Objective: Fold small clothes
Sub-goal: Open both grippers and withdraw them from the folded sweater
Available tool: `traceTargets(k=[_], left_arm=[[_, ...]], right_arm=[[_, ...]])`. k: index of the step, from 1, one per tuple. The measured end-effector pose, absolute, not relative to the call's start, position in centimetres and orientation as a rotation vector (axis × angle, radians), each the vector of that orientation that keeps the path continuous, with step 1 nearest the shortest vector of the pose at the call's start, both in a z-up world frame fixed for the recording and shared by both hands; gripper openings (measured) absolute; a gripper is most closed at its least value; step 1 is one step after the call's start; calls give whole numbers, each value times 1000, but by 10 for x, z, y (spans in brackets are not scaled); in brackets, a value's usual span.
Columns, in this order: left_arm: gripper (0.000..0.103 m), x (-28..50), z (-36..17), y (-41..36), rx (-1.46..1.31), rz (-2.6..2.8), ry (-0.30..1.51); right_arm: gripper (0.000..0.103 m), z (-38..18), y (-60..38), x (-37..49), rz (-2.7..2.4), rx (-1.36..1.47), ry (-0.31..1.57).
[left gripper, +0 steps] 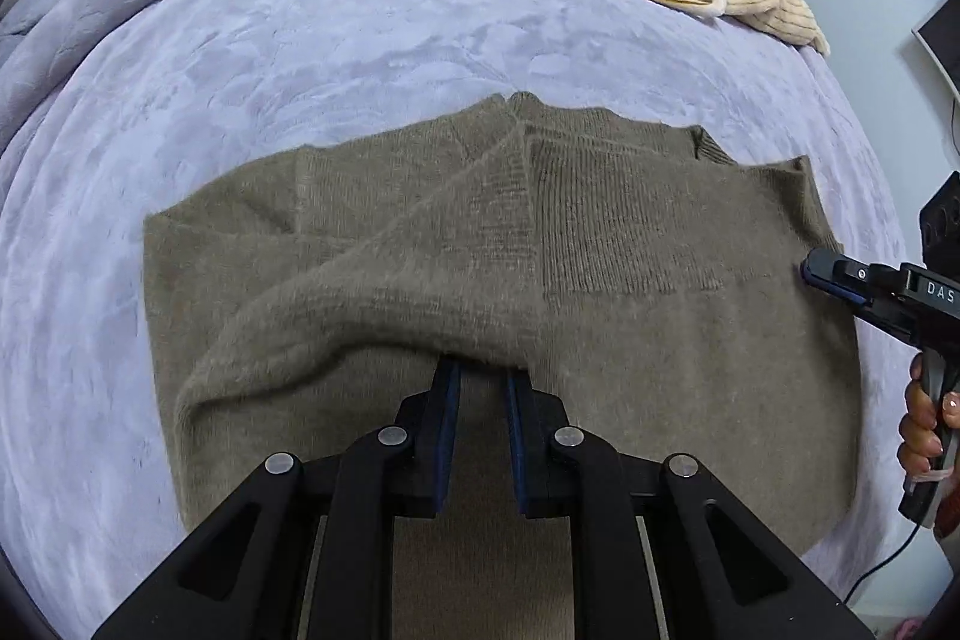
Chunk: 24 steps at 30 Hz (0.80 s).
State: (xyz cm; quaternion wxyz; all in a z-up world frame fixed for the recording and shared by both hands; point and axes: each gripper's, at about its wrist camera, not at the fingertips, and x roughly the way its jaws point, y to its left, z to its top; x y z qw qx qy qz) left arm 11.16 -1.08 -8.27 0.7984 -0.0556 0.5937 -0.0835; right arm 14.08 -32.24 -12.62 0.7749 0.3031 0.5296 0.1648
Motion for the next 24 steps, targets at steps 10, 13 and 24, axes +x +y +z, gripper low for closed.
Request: traceTargets(k=[10,13,24], left_arm=[[17,161,-88,48,-180,64,1227],[17,152,-83,50,-126,78,1240],[17,90,-63,66,-102,44,1286]], right_arm=[[21,-121,-341,150,220,608,1064],[21,-122,-352,148,171,621,1058],[46,-101,-358,99,164,643,1060]])
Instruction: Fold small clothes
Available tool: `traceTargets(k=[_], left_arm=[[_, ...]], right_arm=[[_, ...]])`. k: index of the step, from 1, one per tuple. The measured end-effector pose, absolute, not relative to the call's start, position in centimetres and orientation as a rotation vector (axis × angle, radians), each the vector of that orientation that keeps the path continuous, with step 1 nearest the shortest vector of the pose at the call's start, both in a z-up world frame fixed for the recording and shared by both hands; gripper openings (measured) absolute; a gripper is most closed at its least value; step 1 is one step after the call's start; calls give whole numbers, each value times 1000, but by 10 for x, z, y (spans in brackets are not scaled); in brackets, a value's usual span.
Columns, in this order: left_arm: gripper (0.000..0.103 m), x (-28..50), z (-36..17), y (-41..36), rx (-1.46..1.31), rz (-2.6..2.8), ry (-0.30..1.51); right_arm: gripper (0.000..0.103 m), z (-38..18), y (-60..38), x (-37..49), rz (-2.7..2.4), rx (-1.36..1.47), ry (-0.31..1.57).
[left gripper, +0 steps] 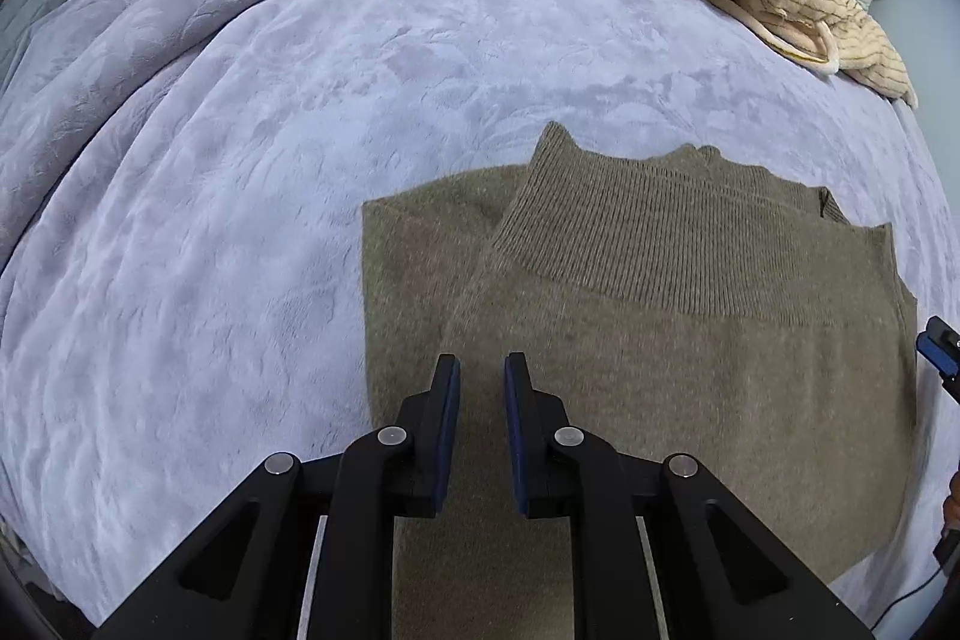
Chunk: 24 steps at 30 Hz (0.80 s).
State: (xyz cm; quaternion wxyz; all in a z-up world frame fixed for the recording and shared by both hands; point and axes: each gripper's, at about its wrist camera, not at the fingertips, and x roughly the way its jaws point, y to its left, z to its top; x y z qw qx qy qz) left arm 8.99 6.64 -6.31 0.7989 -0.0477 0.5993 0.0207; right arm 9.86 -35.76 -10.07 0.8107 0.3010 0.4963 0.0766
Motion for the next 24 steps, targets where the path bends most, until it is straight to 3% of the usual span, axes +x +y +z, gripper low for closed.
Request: traceTargets(k=[1,2,3,12,16,17,20,24], left_arm=[[33,84,-62,67,-109,28,1283],[87,80,-62,68,-115,19,1282],[103,73,-60,68,-114,23,1271],[101,34,-57,89,-92,-114,1291],[99,14,-62,117,-187,-192,1338],[93,9,-64,122,-214,-233,1346],[88,0,-72,124,-267,-342,1372],[59,-1,-89,113,-306,-457,1414]], right_arm=[[46,-98,-354,92,171,653,1058],[46,-95,-349,85,181,667,1057],[46,-92,-343,79,191,679,1057],[47,-92,-227,13,388,791,1122],[55,-114,-161,-19,469,896,1188],[55,-123,-144,-27,468,933,1206],[55,-146,-115,-40,436,1037,1241],[55,-170,-98,-43,337,1125,1231]])
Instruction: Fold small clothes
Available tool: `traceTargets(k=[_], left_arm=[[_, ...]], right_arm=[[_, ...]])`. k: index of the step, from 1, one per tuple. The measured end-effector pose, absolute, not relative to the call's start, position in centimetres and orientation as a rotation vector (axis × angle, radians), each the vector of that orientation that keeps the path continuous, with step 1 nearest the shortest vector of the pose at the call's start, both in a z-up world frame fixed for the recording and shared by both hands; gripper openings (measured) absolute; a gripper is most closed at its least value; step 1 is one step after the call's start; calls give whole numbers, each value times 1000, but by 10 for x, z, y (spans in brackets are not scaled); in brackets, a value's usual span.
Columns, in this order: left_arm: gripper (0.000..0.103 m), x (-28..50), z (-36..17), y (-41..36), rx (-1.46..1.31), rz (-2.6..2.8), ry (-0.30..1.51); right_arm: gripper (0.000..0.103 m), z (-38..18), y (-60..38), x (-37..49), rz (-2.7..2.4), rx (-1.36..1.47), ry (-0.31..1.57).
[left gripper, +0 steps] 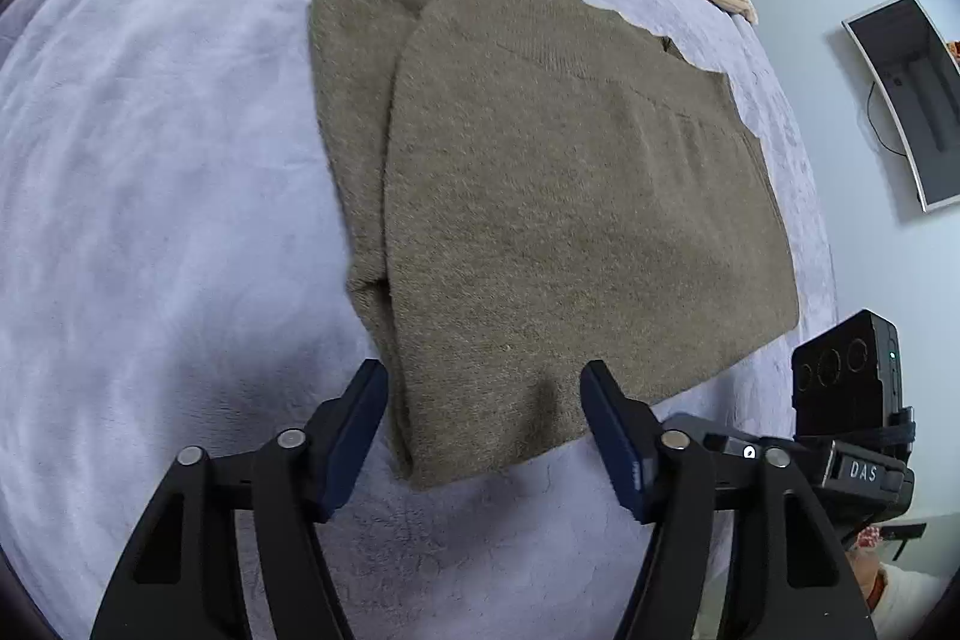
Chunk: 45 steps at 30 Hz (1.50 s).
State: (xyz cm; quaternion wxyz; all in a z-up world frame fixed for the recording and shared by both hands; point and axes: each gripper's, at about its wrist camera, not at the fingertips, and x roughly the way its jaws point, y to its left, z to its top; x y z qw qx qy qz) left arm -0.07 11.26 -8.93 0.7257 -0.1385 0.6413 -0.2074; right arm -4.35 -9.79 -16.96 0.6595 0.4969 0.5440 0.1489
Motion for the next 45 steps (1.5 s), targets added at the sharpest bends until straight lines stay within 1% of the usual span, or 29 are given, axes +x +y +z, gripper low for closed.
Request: traceTargets(k=[2,3,4,5,10,12,15,16,18,21,22,23,27,30,35,39,40,41,42,43,45], left_arm=[[35,1,-100,108,-326,-482,1443],[25,2,-104,107,-319,-477,1452],[6,4,-105,108,-325,-483,1457],[5,4,-104,110,-363,-505,1456],[5,-11,-66,118,-360,-570,1348],[5,-19,-70,114,-329,-571,1364],[5,-32,-93,105,-198,-526,1406],[6,-35,-102,105,-191,-514,1424],[6,-40,-103,113,-232,-509,1418],[6,-43,-94,126,-267,-478,1398],[6,-45,-91,130,-270,-460,1393],[6,-47,-88,135,-262,-439,1385],[6,-51,-79,155,-260,-346,1363],[6,-51,-82,167,-255,-257,1370],[6,-53,-90,170,-233,-180,1395],[6,-57,-91,178,-241,-145,1382],[7,-57,-90,181,-246,-137,1379],[38,-56,-91,182,-245,-127,1382],[67,-55,-91,184,-253,-118,1389],[103,-55,-88,188,-258,-92,1379],[102,-56,-79,193,-250,-78,1330]], right_arm=[[55,-178,-101,-38,301,1214,1194],[52,-182,-103,-35,303,1275,1171],[26,-185,-104,-31,305,1321,1155],[8,-186,-104,-27,298,1331,1156],[7,-146,-101,-21,364,1131,1144],[7,-144,-98,-26,356,1059,1184],[7,-168,-93,-30,306,1008,1280],[7,-178,-90,-31,282,979,1316],[7,-184,-89,-33,273,984,1330],[7,-172,-86,-33,291,920,1369],[11,-166,-83,-33,306,885,1387],[11,-157,-79,-34,331,854,1394],[11,-116,-56,-15,439,699,1312],[11,-104,-36,23,445,587,1255],[10,-126,-6,83,387,527,1245],[10,-133,38,95,436,380,1288],[10,-132,47,93,452,327,1290],[10,-131,54,89,462,286,1290],[10,-130,58,87,463,259,1290],[11,-129,60,85,472,245,1298],[11,-133,60,78,495,260,1329]])
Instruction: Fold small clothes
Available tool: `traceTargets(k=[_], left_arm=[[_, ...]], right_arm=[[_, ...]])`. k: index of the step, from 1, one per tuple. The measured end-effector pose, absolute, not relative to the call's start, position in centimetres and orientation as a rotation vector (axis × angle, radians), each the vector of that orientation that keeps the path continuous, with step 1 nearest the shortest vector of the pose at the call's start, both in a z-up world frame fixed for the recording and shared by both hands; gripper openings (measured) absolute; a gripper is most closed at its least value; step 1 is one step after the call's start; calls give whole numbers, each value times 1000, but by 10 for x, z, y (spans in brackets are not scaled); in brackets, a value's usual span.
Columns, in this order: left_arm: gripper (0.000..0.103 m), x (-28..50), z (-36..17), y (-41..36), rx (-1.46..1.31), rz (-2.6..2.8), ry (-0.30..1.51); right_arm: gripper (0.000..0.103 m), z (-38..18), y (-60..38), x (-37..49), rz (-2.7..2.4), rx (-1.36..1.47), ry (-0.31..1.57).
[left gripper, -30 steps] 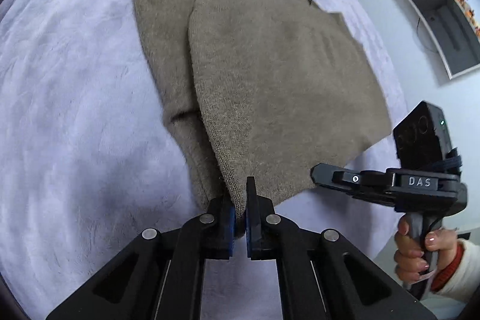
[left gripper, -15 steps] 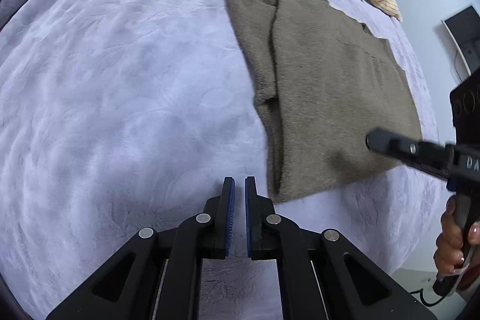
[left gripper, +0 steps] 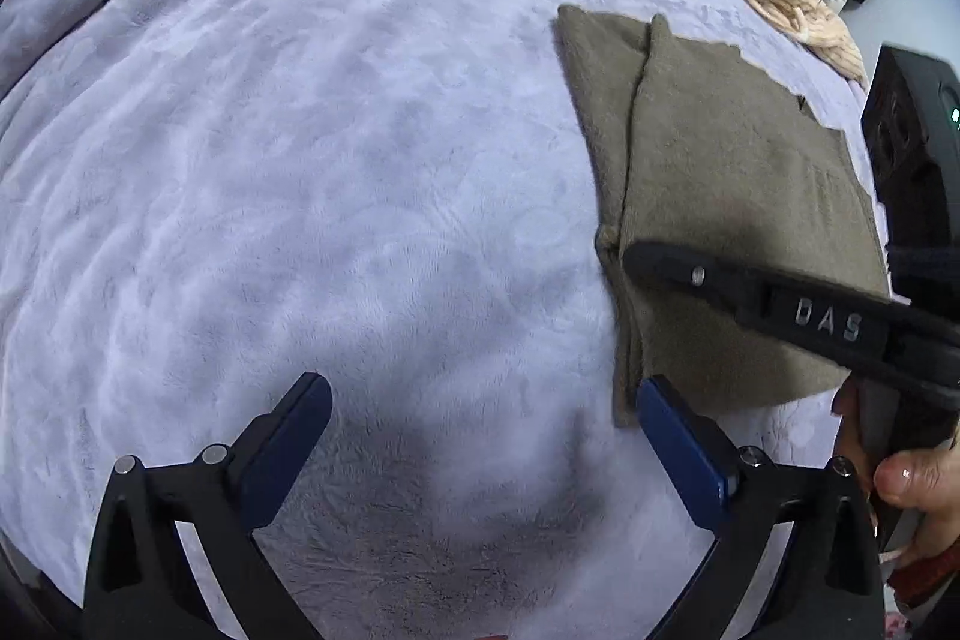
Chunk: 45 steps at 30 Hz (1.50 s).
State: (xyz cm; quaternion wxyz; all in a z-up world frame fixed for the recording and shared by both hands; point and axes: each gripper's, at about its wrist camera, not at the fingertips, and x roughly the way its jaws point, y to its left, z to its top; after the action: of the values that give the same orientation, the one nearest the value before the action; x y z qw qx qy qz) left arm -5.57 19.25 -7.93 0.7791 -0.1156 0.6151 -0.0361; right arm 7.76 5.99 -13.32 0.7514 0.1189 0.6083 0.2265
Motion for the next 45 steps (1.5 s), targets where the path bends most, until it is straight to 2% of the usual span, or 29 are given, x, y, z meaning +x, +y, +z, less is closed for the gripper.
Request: traceTargets(k=[17,30,32,34,36,45], left_arm=[[102,-47,-90,195,-235,-3,1415],[102,-37,-87,162,-216,-64,1421],[102,-34,-87,157,-207,-69,1423],[102,-32,-88,153,-203,-79,1429],[102,-29,-89,148,-204,-91,1434],[102,-15,-98,141,-295,-135,1453]], right_arm=[[11,-149,48,0,534,333,1416],[11,-129,5,-25,466,415,1375],[16,-129,1,-27,457,428,1376],[31,-131,-2,-28,449,436,1377],[39,-131,-5,-30,443,450,1375],[41,-140,-37,-38,403,583,1362]])
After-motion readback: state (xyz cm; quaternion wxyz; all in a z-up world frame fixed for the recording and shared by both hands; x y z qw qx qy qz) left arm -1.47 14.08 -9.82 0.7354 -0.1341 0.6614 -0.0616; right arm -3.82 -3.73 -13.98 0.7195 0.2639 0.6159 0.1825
